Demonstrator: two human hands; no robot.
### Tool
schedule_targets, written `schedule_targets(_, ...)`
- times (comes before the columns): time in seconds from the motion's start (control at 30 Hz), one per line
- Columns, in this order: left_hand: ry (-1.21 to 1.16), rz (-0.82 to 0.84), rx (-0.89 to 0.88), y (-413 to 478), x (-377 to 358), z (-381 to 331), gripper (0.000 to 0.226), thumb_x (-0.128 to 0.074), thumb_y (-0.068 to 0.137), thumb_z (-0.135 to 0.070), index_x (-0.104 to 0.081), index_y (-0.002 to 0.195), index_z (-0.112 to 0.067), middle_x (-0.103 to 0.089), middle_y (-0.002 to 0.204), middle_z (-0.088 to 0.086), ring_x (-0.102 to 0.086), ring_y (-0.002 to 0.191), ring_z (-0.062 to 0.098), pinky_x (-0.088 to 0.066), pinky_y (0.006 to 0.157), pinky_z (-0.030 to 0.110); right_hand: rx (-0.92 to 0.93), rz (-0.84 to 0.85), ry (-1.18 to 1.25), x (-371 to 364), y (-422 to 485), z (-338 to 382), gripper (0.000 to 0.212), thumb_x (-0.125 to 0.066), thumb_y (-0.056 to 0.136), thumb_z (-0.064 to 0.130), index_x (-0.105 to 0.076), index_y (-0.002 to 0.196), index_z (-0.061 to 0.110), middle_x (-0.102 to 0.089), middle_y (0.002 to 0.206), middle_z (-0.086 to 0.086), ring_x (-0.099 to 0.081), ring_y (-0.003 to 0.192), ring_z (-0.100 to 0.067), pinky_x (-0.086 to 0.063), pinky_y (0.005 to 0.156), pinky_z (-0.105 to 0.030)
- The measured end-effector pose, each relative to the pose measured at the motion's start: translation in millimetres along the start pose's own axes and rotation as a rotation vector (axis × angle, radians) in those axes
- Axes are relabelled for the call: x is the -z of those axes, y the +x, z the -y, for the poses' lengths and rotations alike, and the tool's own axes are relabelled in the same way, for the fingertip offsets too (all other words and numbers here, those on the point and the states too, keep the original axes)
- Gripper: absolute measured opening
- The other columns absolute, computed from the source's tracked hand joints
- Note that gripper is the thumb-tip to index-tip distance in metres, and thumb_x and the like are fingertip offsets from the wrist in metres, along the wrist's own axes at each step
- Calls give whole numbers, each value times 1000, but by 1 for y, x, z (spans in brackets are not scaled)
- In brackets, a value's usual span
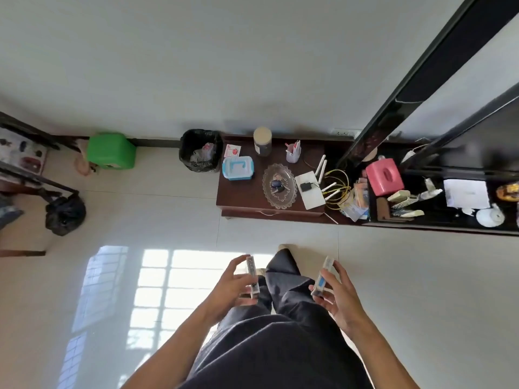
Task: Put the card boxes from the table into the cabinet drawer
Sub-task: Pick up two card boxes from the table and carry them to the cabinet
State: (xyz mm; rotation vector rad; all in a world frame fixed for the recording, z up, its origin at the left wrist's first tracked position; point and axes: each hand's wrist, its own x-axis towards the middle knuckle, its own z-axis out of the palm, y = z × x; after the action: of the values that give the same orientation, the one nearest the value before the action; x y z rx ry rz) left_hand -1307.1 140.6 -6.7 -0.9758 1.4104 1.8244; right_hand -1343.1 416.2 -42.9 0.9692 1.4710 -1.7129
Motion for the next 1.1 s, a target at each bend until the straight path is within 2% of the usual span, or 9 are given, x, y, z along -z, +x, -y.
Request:
schedule_targets(0.1,47,-50,8,18,-5,-15,59,-73,83,-13,-48,130,-40,-64,118,17,-70,99,32,-57,89,54,-7,44,-54,-6,35,27,35,-70,93,25,-57,117,46,-56,130,-9,-66,108,-35,-63,66,-37)
schedule_targets(0.27,48,-146,-30,68,-4,-33,65,-74,85,-12,-42,137,-34,-52,133,18,-57,120,37,-56,91,56,-32,61,-266,-30,101,58,38,-76,89,28,-58,116,48,-53,135,-6,-62,114,-29,-65,74,-38)
schedule_targets(0.47,48,-271,-35,149,20,-28,62,-72,88,-19,-40,139,-36,-57,129,15,-63,111,31,-59,88,51,-60,95,-369,-67,174,65,39,-76,90,27,-56,114,52,-59,131,-6,-67,110,-29,-62,64,-28)
schedule_targets(0.53,89,-322,-43,184,32,-18,62,-72,88,-22,-41,140,-35,-58,131,12,-65,106,22,-61,85,39,-65,119,-416,-81,203,57,42,-73,92,24,-53,118,52,-59,133,-5,-67,111,-28,-62,63,-26)
schedule_targets(0.63,240,-415,-92,239,52,-4,62,-72,87,-25,-41,141,-33,-58,124,-1,-63,89,0,-52,59,5,-30,149,-567,-102,252,39,51,-75,90,28,-50,130,48,-59,137,-3,-68,110,-23,-62,65,-24)
schedule_targets(0.7,332,-478,-117,280,69,4,58,-70,87,-24,-45,139,-31,-62,120,1,-67,90,9,-56,63,10,43,144,-716,-118,289,22,59,-78,87,36,-47,137,46,-59,138,-1,-67,112,-20,-64,77,-28)
schedule_targets(0.83,526,-569,-173,368,100,22,50,-69,88,-29,-49,134,-32,-63,115,9,-68,97,22,-62,83,41,260,92,-1006,-154,374,-15,69,-76,82,50,-43,141,41,-60,135,2,-60,119,-19,-52,100,-35)
schedule_targets(0.97,692,-638,-151,450,127,37,56,-65,89,-38,-40,138,-40,-54,129,10,-56,114,29,-56,94,47,383,41,-1079,-187,451,-45,70,-76,81,49,-44,142,37,-59,129,-3,-55,106,-14,-52,93,-33)
schedule_targets(1.1,802,-687,-152,515,152,46,61,-64,90,-40,-33,141,-44,-43,136,14,-51,119,33,-55,94,49,478,15,-1103,-212,516,-57,71,-76,81,42,-46,145,34,-58,125,-7,-52,103,-17,-40,86,-26)
